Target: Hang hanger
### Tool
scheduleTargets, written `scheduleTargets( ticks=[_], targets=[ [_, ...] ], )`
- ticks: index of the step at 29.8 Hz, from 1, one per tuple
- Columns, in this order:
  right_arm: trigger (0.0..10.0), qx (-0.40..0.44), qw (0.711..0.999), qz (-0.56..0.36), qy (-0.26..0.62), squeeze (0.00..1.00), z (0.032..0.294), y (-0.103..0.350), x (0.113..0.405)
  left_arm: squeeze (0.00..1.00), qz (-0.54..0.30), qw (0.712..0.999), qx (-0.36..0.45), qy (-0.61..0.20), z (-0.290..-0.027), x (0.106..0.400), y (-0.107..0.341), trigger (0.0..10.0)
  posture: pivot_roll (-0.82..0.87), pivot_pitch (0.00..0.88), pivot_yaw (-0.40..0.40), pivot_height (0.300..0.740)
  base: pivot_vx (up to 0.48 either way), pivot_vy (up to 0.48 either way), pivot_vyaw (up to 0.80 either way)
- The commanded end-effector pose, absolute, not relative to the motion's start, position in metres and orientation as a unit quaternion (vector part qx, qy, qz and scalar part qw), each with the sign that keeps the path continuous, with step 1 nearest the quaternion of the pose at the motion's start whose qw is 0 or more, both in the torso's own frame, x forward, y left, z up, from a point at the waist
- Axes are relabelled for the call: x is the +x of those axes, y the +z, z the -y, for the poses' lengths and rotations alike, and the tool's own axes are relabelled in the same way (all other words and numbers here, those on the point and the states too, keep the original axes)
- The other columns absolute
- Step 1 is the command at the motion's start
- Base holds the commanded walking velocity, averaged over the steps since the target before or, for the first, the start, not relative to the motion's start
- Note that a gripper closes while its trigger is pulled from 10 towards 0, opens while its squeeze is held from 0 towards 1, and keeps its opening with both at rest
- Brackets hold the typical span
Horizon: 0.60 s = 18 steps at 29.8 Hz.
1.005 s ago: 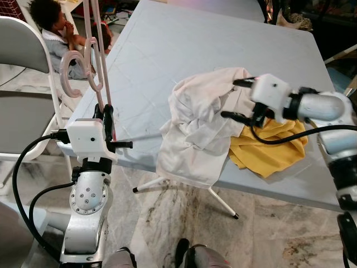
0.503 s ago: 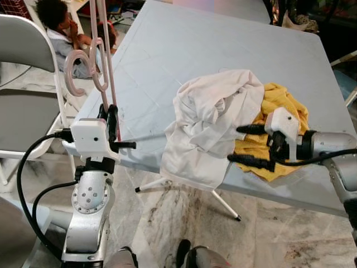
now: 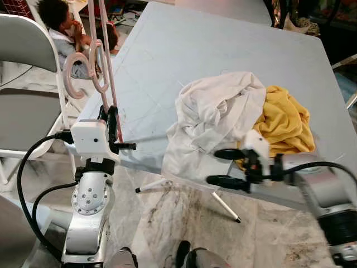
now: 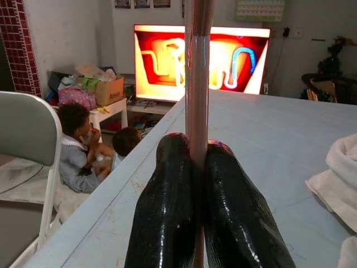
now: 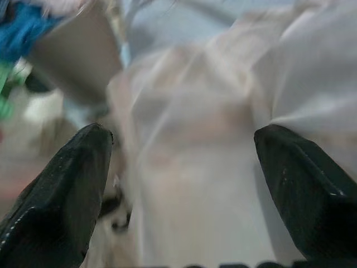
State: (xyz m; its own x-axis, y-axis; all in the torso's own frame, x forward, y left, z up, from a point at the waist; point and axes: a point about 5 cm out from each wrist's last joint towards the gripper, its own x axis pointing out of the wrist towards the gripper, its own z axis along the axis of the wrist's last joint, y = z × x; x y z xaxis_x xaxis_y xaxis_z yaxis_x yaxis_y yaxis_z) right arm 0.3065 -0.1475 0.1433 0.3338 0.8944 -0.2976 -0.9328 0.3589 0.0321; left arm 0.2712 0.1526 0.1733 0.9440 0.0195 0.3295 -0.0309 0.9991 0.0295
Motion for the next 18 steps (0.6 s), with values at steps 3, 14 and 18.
scheduleTargets(
  ticks=[3,14,18],
  targets=[
    [10.0,-0.069,0.830,-0.125,0.539,0.00,0.147,0.143,0.312,0.00,0.064,0.998,0.019,0.021,-0.157,0.268,0.133,10.0,0.11,0.227,-0.115,0.740,0.000,0.000,0.00],
    [10.0,-0.085,0.950,-0.052,0.296,0.00,0.168,0.155,0.363,0.00,0.064,0.998,0.018,0.021,-0.156,0.268,0.133,10.0,0.11,0.226,-0.113,0.740,0.000,0.000,0.00],
    [10.0,-0.085,0.957,-0.043,0.273,0.00,0.168,0.157,0.366,0.00,0.064,0.998,0.018,0.020,-0.156,0.268,0.133,10.0,0.11,0.226,-0.113,0.740,0.000,0.000,0.00]
  ],
)
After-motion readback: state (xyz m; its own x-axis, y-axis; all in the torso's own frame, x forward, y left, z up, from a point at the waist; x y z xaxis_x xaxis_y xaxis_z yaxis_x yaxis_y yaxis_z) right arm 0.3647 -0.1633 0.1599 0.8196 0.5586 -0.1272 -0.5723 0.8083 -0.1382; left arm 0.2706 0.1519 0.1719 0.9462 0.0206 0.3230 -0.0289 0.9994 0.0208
